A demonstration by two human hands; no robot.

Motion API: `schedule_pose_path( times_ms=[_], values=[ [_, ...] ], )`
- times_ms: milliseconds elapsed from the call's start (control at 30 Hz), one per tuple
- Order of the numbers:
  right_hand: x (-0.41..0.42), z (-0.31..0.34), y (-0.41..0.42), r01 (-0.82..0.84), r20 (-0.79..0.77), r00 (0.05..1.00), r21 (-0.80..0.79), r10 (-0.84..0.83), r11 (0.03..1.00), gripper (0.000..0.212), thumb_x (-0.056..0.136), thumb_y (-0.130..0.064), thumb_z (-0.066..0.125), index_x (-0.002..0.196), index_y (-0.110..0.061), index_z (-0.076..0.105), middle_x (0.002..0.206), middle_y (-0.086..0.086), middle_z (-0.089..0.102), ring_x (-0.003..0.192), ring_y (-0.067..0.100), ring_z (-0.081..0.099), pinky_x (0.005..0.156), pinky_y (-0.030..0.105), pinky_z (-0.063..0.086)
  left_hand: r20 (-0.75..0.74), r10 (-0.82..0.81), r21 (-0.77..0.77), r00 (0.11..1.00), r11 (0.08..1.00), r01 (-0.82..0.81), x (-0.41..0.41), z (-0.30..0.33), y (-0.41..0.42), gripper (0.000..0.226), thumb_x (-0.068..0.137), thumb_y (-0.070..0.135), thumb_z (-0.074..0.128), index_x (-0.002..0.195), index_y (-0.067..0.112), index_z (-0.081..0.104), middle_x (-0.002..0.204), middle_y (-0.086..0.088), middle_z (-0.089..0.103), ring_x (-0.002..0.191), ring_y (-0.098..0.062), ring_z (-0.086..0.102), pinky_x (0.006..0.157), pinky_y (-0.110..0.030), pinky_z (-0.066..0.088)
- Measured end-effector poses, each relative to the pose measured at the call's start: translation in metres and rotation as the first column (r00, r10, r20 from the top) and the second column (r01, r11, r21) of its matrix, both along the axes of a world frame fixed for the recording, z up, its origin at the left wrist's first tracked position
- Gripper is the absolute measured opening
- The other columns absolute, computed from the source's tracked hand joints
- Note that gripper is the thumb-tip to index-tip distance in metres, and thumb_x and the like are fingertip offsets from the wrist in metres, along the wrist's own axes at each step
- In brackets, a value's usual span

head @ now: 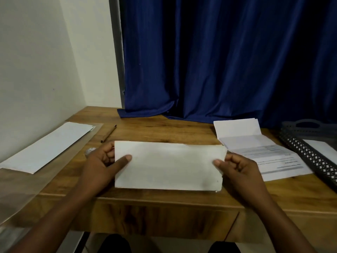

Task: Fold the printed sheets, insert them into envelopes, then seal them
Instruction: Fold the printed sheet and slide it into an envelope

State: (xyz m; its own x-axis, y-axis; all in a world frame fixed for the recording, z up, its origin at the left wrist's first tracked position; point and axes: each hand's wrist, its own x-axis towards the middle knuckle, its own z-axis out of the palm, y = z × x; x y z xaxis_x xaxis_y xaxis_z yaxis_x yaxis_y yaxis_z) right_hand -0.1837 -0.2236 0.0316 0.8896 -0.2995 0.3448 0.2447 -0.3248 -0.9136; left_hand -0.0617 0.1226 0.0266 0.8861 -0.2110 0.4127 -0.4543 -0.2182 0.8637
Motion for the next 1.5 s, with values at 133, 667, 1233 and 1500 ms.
schedule_pose_path(
  times_ms=[133,667,1233,1500],
  values=[
    [0.029,-0.012,-0.002,0.088,-0.075,0.994,0.067,-0.083,0.994,0.024,0.089,-0.035,0.073,0.083,-0.012,0.072,0.071,0.006,0.074,0.063,0.026,0.070,0.053,0.036,0.059,-0.046,0.067,0.075,0.997,0.995,-0.064,0.019,-0.005,-0.022,0.050,0.087,0.027,0.076,0.130,0.041,0.054,0.097,0.028,0.072,0.092,0.010,0.069,0.064,-0.014,0.057],
    [0.044,-0.037,-0.005,0.240,-0.096,0.958,-0.238,-0.269,0.941,0.059,0.085,-0.049,0.074,0.139,-0.038,0.054,0.122,-0.020,0.060,0.106,0.004,0.059,0.087,0.028,0.052,0.239,0.144,0.356,0.960,0.907,-0.225,0.027,-0.023,-0.017,0.088,0.081,0.038,0.081,0.154,0.039,0.031,0.157,0.004,0.036,0.134,-0.007,0.038,0.104,-0.034,0.043],
    [0.044,-0.040,-0.005,0.113,-0.175,0.963,-0.421,-0.203,0.900,0.077,0.075,-0.076,0.052,0.143,-0.039,0.048,0.141,-0.007,0.057,0.108,0.007,0.054,0.087,0.032,0.051,0.171,0.298,0.545,0.939,0.765,-0.343,0.051,-0.003,0.087,0.086,0.084,0.043,0.077,0.154,0.040,0.027,0.155,-0.002,0.034,0.137,-0.028,0.037,0.104,-0.049,0.044],
    [0.043,-0.034,-0.002,0.110,-0.200,0.953,-0.466,-0.225,0.878,0.076,0.075,-0.069,0.054,0.142,-0.033,0.052,0.139,-0.004,0.059,0.104,0.009,0.054,0.087,0.033,0.050,0.092,0.130,0.609,0.987,0.777,-0.159,0.061,0.000,0.097,0.053,0.090,0.018,0.074,0.134,0.039,0.054,0.127,0.009,0.065,0.106,-0.007,0.062,0.083,-0.023,0.050]
  ],
)
